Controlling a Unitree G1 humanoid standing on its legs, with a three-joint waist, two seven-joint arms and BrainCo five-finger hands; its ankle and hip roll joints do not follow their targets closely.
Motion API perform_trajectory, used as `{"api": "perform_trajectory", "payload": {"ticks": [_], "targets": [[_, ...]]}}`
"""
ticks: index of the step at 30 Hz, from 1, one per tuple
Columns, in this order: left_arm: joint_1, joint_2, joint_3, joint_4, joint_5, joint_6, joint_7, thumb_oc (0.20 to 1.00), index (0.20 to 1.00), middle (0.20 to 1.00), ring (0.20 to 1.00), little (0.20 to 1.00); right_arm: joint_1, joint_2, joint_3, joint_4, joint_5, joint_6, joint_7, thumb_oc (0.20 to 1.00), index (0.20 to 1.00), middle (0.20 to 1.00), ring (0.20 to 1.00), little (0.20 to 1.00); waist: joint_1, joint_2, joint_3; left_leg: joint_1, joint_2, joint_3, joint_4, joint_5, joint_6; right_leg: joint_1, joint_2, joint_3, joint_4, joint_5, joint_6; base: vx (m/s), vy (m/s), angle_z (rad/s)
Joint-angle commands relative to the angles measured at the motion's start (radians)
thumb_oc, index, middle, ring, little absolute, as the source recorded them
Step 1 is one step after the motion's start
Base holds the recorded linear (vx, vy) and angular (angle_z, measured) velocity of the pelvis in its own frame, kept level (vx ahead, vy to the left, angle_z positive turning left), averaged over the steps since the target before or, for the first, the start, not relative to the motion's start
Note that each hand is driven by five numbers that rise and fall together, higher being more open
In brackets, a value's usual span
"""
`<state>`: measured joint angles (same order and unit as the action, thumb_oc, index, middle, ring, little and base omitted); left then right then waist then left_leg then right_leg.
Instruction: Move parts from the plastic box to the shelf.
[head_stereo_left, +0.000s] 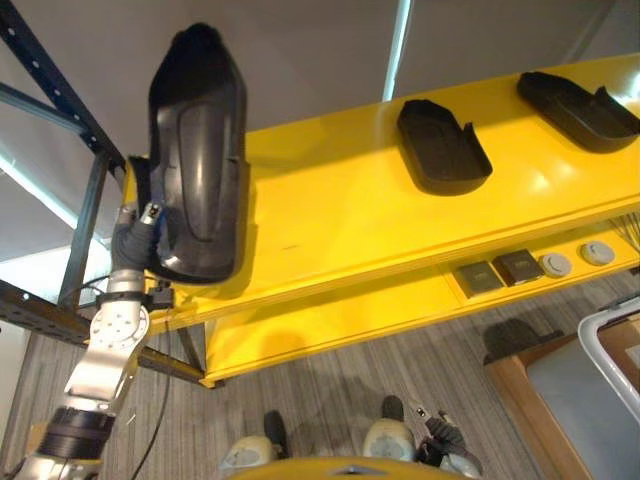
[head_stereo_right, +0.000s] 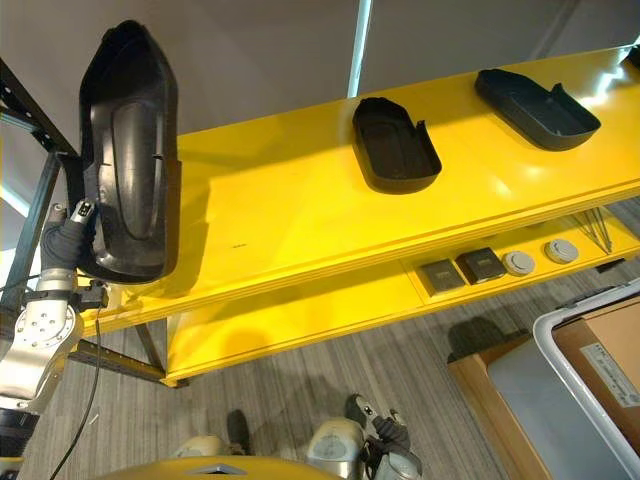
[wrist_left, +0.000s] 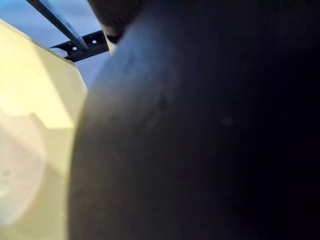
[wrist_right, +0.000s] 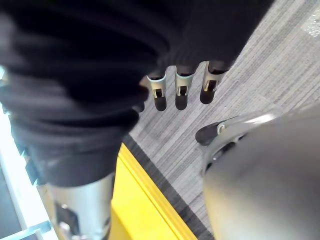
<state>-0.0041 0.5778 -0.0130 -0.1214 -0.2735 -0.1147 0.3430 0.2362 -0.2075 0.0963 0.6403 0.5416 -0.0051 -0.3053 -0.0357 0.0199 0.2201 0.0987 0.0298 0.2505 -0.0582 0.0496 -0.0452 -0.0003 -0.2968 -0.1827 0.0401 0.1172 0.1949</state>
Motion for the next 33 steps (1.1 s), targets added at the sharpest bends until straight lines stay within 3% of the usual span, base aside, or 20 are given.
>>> {"api": "perform_trajectory", "payload": {"ticks": [1,3,5,8,16,21,33], "targets": [[-0.034,-0.006,0.048,-0.052,0.013,-0.018,0.001,0.200,0.200,0.200,0.200,0.200,-0.008,-0.054,0.015,-0.059,-0.051,-0.028,0.012,1.000,1.000,1.000,1.000,1.000,0.007,0.003,-0.049,-0.074,0.073,-0.042,0.071,-0.038,-0.004,-0.003,0.044,-0.010,0.034,-0.068,-0.003,0.04,-0.054,0.02],[-0.079,0.008,0.017,-0.019,0.120,0.057,0.028,0.200,0.200,0.200,0.200,0.200,-0.014,-0.078,0.015,-0.059,-0.037,-0.014,0.004,1.000,1.000,1.000,1.000,1.000,0.004,-0.007,-0.056,-0.086,0.086,-0.045,0.071,-0.029,-0.012,0.008,0.061,-0.005,0.012,-0.071,-0.009,0.02,-0.081,-0.02],[-0.118,0.040,0.014,0.012,0.133,0.110,0.033,0.200,0.200,0.200,0.200,0.200,-0.017,-0.096,0.009,-0.060,-0.027,0.000,0.004,1.000,1.000,1.000,1.000,1.000,-0.003,-0.008,-0.058,-0.088,0.095,-0.041,0.068,-0.022,-0.017,0.012,0.069,-0.003,0.009,-0.076,-0.012,0.04,-0.051,0.02],[-0.222,0.099,-0.015,0.127,0.081,0.284,0.043,0.200,0.200,0.200,0.200,0.200,-0.013,-0.124,0.002,-0.062,-0.039,0.034,0.022,1.000,1.000,1.000,1.000,1.000,-0.031,-0.004,-0.064,-0.088,0.110,-0.030,0.070,-0.012,-0.026,0.015,0.081,0.011,0.008,-0.083,-0.014,0.06,-0.041,-0.01],[-0.582,0.191,-0.163,0.704,-0.022,0.468,0.071,0.200,0.200,0.200,0.200,0.200,-0.018,-0.202,0.030,-0.059,-0.089,0.100,0.088,1.000,1.000,1.000,1.000,1.000,-0.129,0.019,-0.071,-0.088,0.134,0.033,0.078,-0.002,-0.039,-0.016,0.099,0.056,0.023,-0.092,-0.017,0.05,0.023,-0.12],[-0.727,0.158,-0.216,0.967,-0.070,0.517,0.083,0.200,0.200,0.200,0.200,0.200,-0.047,-0.234,0.066,-0.001,-0.083,0.068,0.119,1.000,1.000,1.000,1.000,1.000,-0.176,0.015,-0.054,-0.100,0.144,0.053,0.083,-0.003,-0.045,-0.037,0.113,0.091,0.018,-0.095,-0.023,-0.03,0.003,-0.23],[-0.712,0.114,-0.250,1.140,0.011,0.596,0.085,0.200,0.200,0.200,0.200,0.200,-0.057,-0.226,0.091,0.027,-0.090,0.043,0.126,1.000,1.000,1.000,1.000,1.000,-0.193,0.003,-0.055,-0.086,0.150,0.068,0.085,-0.007,-0.048,-0.020,0.120,0.108,-0.004,-0.093,-0.026,0.01,-0.012,-0.06]]}}
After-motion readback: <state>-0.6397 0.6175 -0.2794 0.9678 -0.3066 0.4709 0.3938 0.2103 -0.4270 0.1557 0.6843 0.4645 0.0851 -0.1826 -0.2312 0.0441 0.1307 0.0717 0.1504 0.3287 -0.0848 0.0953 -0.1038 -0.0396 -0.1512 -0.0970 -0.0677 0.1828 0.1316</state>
